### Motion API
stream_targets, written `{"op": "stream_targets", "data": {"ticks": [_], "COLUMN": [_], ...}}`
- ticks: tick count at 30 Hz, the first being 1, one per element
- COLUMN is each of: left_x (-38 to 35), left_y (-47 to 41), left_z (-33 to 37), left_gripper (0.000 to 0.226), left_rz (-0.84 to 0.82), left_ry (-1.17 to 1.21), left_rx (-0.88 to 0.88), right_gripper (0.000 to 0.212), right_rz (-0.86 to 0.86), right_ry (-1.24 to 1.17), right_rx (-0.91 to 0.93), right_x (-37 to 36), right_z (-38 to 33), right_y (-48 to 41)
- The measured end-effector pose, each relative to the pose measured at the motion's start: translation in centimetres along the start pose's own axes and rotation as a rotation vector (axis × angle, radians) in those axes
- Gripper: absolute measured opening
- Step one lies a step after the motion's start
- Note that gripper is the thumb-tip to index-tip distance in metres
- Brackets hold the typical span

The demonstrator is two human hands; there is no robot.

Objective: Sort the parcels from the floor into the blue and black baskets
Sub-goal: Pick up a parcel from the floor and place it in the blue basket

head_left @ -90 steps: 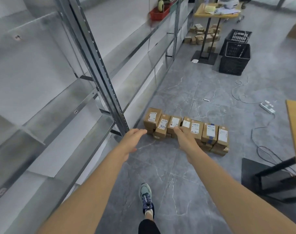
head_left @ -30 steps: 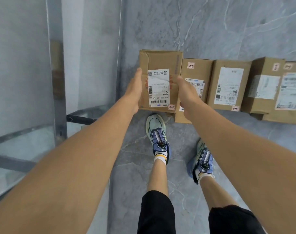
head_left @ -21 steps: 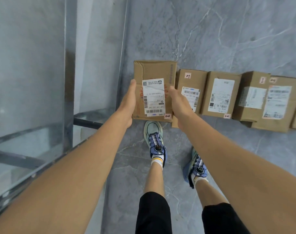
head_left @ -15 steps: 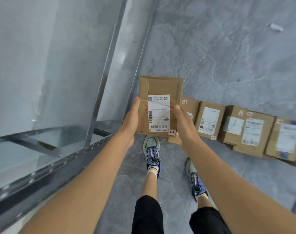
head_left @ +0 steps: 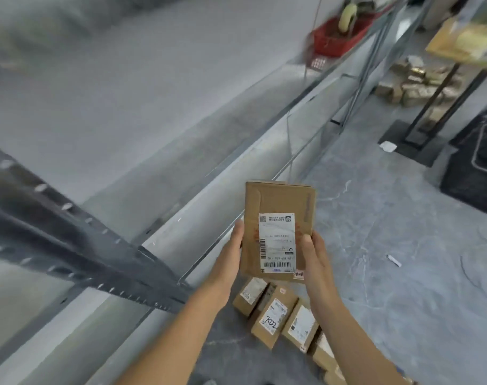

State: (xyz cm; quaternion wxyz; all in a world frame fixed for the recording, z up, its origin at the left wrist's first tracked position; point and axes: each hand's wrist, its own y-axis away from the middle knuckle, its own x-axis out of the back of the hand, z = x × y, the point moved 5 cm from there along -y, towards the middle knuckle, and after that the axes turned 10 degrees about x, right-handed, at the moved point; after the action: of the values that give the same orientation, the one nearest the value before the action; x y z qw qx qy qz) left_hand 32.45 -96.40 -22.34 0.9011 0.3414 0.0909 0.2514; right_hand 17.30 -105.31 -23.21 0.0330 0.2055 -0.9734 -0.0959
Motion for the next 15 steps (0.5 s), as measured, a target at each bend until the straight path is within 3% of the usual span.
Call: {"op": "stream_targets", "data": {"ticks": [8,15], "left_x": [2.3,6.3], "left_y": [16.7,31.7], "left_z": [5.9,5.1], "left_gripper": [0.052,0.048], "left_rz": [0.107,0.204], "left_ry": [0.030,0.065], "left_rx": [-0.243,-0.459], "right_gripper": [0.041,0.037], "right_rz": [-0.071,-0.194], "right_ry": [-0.054,-0.064], "right_rx": [0.217,0.427], "right_x": [-1.7,-5.1], "right_z": [-12.0,-19.4], "right_y": [7.6,18.6]}}
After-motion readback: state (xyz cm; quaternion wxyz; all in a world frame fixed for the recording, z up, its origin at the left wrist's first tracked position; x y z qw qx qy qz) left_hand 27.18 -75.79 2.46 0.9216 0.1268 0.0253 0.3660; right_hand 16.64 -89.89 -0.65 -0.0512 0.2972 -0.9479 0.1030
